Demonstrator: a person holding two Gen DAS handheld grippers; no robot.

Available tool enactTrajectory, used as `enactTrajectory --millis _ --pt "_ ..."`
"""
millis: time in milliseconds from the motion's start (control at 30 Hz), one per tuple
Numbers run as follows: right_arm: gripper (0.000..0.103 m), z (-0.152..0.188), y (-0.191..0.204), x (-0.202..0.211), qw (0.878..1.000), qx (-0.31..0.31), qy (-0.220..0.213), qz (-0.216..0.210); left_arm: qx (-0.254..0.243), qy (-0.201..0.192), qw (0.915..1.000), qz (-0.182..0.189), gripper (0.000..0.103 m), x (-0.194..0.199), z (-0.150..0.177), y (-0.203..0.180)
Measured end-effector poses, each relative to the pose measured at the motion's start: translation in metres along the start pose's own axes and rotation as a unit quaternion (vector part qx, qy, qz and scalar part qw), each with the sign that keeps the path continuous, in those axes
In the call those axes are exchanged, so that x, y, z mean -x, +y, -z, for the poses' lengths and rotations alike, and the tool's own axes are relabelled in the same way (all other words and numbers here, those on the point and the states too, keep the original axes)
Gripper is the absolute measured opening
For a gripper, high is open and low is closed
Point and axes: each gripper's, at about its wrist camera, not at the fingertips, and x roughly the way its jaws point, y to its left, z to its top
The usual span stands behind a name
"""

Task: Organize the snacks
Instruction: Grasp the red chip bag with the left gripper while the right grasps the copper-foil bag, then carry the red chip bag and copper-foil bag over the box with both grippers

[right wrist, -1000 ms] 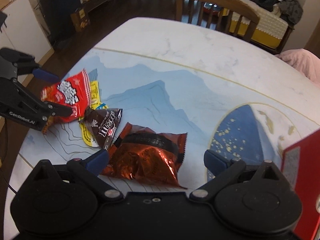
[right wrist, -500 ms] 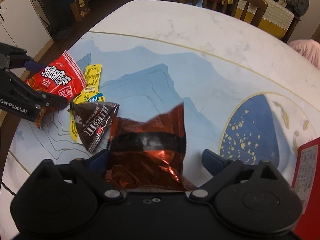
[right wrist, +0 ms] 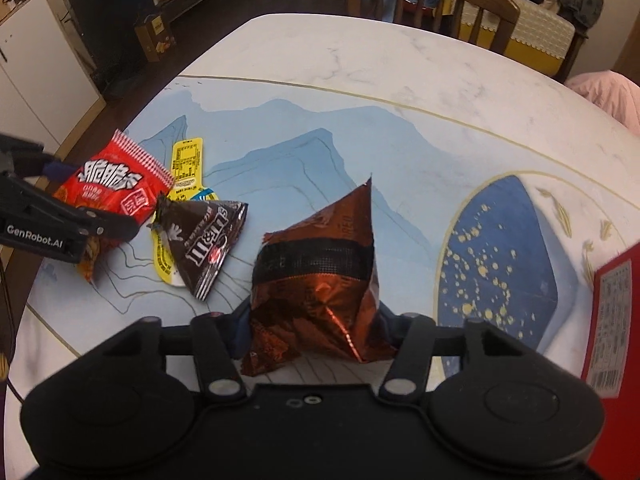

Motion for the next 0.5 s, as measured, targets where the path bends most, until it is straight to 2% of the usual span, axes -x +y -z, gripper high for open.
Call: enactTrajectory --millis 167,333,500 --pt "0.05 0.017 -0.005 0.012 1.0 -0.025 0.0 -0.008 0.031 -0.004 0.9995 0.002 0.075 0.011 0.024 -0.008" --pt "0.05 0.034 -0.006 0.032 0.999 -0.037 -0.005 -0.019 0.063 -0.006 0.9978 0.021 0.075 0.027 0.046 -0.018" --pt "0.05 0.047 -0.007 0.062 0.999 -0.044 -0.02 -0.025 0.087 -0.027 0.9954 0.029 0.075 0.055 0.059 -0.033"
